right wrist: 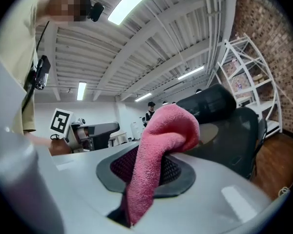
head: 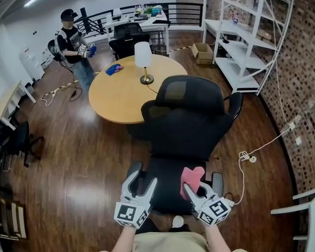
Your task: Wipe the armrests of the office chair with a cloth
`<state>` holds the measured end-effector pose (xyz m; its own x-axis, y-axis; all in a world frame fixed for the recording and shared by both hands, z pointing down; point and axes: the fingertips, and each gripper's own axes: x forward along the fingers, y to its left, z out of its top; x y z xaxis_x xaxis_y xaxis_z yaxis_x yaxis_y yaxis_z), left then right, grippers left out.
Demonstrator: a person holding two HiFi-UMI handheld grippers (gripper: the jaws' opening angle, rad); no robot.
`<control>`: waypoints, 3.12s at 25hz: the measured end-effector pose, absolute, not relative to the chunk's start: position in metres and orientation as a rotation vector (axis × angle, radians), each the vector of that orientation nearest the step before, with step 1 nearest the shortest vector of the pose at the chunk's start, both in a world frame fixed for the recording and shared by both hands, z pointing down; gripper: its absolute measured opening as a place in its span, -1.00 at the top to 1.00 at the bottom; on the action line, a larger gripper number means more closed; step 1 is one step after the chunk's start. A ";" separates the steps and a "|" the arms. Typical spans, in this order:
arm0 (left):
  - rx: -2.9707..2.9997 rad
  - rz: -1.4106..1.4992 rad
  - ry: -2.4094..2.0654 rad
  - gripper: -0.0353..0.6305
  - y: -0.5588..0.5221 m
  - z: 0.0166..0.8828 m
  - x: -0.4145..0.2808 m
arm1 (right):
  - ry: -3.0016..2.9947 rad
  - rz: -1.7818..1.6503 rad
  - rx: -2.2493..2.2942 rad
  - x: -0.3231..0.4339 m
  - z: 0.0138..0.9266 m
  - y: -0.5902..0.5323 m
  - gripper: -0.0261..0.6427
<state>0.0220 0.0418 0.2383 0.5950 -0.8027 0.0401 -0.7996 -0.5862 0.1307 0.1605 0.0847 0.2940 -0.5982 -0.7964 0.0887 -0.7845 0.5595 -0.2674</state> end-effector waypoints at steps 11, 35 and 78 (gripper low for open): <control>2.616 0.126 -1.316 0.17 -0.025 0.316 -0.107 | 3.132 -1.127 -1.128 0.005 0.431 0.023 0.72; 2.234 0.098 -1.527 0.19 -0.047 0.410 -0.292 | 4.137 -0.999 -0.460 -0.148 0.681 -0.035 0.69; 2.204 0.088 -1.556 0.23 -0.041 0.419 -0.291 | 3.789 -0.857 -0.500 -0.107 0.656 -0.044 0.70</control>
<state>-0.2911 -0.0413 0.4194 0.3656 -0.8821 0.2971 -0.9099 -0.2714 0.3137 -0.1067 -0.0435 0.6565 -0.6867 -0.0586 0.7246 -0.3647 0.8900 -0.2736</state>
